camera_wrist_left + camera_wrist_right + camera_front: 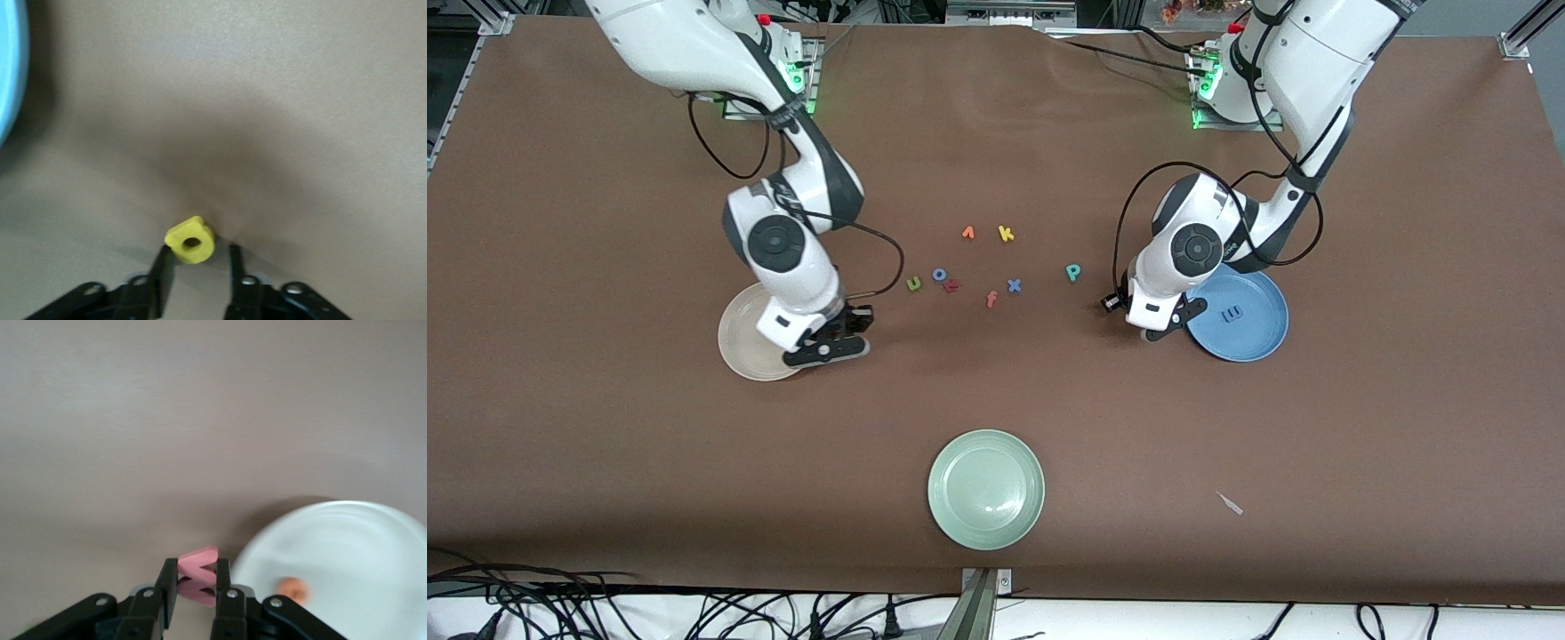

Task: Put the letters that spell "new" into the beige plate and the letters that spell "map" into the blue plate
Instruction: 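Lower the pink w onto the beige plate and open the right gripper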

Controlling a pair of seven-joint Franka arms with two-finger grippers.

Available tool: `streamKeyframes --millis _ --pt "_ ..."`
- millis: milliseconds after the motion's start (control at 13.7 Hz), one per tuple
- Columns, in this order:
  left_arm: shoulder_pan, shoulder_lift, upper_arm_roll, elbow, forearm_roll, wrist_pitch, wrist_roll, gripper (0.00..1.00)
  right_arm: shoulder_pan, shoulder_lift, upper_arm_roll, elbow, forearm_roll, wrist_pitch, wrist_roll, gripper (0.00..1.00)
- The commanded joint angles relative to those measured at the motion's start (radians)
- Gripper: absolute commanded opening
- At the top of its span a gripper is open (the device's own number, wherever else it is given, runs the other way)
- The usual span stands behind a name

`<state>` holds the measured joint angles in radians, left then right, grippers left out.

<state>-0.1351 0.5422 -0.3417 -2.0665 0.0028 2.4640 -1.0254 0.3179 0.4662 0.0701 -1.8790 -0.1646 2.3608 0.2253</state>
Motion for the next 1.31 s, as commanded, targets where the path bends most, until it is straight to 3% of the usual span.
streamKeyframes --millis 0,73,146,219,364,437,583,874,1093,1238 --pt "0.008 -0.021 -0.005 -0.024 -0.023 0.007 0.002 0.24 -0.026 -0.098 -0.053 -0.104 -0.010 -0.017 -0.159 0.00" --pt "0.009 -0.021 -0.005 -0.023 -0.023 0.007 0.004 0.24 -0.037 -0.104 -0.073 -0.124 -0.010 -0.017 -0.200 0.00" --pt "0.009 -0.022 -0.005 -0.020 -0.023 0.007 0.008 0.24 -0.042 -0.106 -0.096 -0.141 -0.010 -0.015 -0.217 0.10" --pt "0.009 -0.021 -0.005 -0.017 -0.023 0.007 0.008 0.25 -0.043 -0.107 -0.114 -0.158 -0.010 -0.009 -0.227 0.28" --pt "0.009 -0.024 -0.005 -0.014 -0.021 0.007 0.017 0.34 -0.043 -0.113 -0.119 -0.172 -0.001 -0.009 -0.212 0.75" --pt "0.008 -0.025 -0.005 -0.009 -0.012 0.007 0.022 0.44 -0.043 -0.116 -0.119 -0.172 0.007 -0.017 -0.198 0.79" --pt "-0.006 -0.024 -0.005 0.000 -0.007 0.007 0.024 0.45 -0.042 -0.113 -0.098 -0.172 0.007 -0.015 -0.109 0.79" --pt "-0.008 -0.018 -0.003 -0.003 0.063 0.003 0.059 0.39 -0.037 -0.115 0.074 -0.172 0.008 -0.018 0.208 0.80" --pt "-0.011 -0.008 -0.005 -0.004 0.181 -0.004 0.057 0.38 -0.030 -0.115 0.204 -0.181 0.007 -0.011 0.453 0.80" --pt "-0.012 -0.004 -0.005 -0.004 0.193 -0.005 0.056 0.40 -0.008 -0.095 0.229 -0.187 0.007 0.027 0.552 0.80"
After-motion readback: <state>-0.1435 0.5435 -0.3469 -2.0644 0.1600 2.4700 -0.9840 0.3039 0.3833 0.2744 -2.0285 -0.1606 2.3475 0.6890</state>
